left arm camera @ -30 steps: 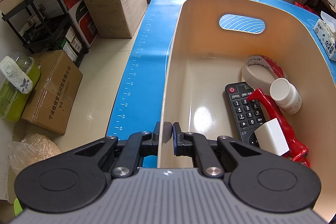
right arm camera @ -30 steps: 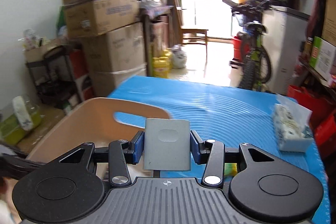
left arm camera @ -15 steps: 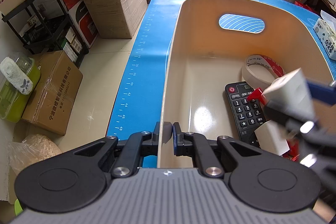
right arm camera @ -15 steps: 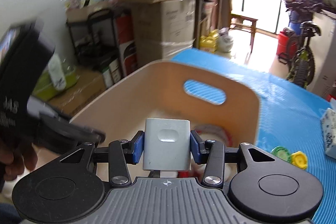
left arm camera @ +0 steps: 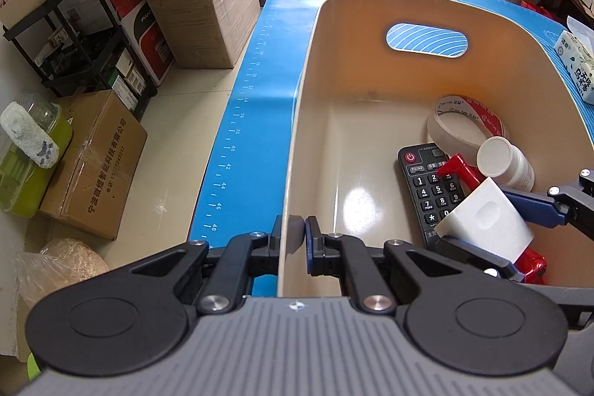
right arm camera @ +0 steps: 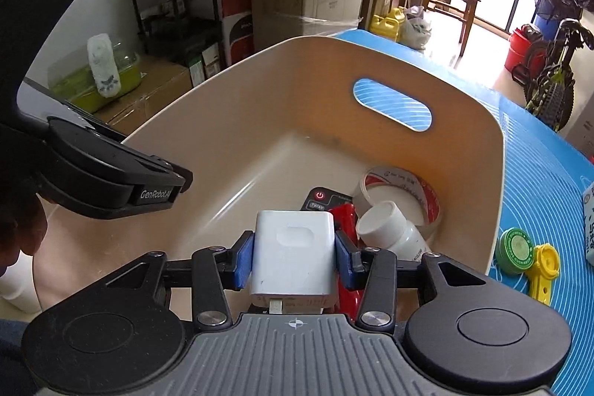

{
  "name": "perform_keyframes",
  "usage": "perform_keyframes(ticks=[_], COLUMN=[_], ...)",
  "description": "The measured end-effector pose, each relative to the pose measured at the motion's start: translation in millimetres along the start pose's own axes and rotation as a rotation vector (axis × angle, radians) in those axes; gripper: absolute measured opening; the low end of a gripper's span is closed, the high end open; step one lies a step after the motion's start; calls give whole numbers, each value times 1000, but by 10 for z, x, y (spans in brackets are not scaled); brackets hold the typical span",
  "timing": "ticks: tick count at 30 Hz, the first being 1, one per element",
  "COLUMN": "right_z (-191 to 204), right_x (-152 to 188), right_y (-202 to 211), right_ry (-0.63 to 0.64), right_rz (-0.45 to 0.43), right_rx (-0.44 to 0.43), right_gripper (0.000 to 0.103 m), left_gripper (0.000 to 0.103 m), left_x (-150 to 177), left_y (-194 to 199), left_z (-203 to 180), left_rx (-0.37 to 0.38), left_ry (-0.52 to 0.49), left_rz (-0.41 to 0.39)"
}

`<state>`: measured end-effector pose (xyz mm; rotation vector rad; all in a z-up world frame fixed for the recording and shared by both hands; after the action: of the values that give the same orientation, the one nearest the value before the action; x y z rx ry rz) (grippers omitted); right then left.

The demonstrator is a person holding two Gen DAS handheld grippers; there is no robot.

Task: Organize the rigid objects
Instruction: 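Carry the charger into the basket and open the right tool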

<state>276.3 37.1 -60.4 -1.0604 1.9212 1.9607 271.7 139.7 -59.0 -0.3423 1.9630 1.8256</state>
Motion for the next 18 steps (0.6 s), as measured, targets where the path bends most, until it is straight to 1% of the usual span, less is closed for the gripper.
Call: perform_keyframes(ticks=[1,3,7,9,11,15,18], right_z=[-19,-67,-217,-335,-476,-804,-1087], right_x=[13,13,-52,-88,-126,-146,-108], right_y=[17,60,210,310,393,518,510], right_ry=[-13,-35,-78,-117,-148,-209,-257], right_rz=[-1,-3,-43,-68,-91,-134,-139], right_rx=[-7,-19,-18,-15,-2,63,122], right_gripper=[57,64,67,70,70,73,73], left_gripper=[11,11,12,11,12,12,12], left_x=[-1,-2,-2,-4,0,7,8], left_y=[0,2,0,1,-1,-3,-5], left_z=[2,-5,-6,-5,-8,-6,-6], left_rx=[0,2,2,1,2,2,2], left_ry=[1,2,2,1,2,2,1], left_rz=[0,0,1,1,2,2,2])
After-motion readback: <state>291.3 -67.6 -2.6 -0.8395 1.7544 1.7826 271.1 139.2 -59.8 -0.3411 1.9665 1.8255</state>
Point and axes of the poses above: each gripper's, at about its wrist camera, not at the fingertips, and y roughly against the way its jaws point, z to its left, x to its underside, the point moved 6 cm from there along -y, roughly the way its jaws point, and after that the axes turned 9 degrees about x, right-handed, at the moved point
